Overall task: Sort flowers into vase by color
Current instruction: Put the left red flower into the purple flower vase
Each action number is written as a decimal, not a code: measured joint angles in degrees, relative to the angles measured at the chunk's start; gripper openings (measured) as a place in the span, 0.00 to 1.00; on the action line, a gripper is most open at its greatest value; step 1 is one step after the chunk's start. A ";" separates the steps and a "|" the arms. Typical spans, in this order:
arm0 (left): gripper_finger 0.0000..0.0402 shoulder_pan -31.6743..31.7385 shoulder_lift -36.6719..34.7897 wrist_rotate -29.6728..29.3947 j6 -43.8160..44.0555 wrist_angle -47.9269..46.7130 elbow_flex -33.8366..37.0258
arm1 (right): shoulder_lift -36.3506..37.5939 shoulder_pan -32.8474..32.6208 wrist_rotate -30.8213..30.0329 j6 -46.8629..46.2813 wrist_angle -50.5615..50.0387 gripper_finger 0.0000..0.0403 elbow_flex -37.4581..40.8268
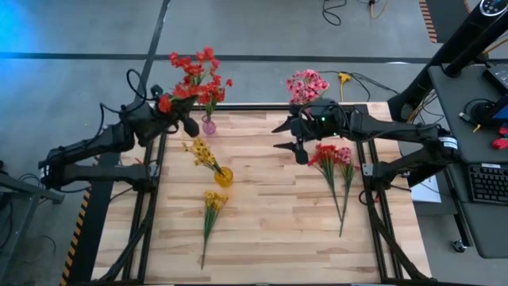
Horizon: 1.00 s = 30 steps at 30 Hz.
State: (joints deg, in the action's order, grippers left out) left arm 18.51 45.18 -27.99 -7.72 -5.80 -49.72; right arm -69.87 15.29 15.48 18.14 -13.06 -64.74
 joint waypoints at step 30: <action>0.00 6.89 -3.78 -1.51 8.27 20.79 23.06 | 0.74 5.01 4.00 -2.69 14.92 0.53 11.66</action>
State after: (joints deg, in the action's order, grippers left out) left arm 25.40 41.41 -29.50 0.55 14.99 -26.66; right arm -69.12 20.29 19.48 15.44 1.86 -53.08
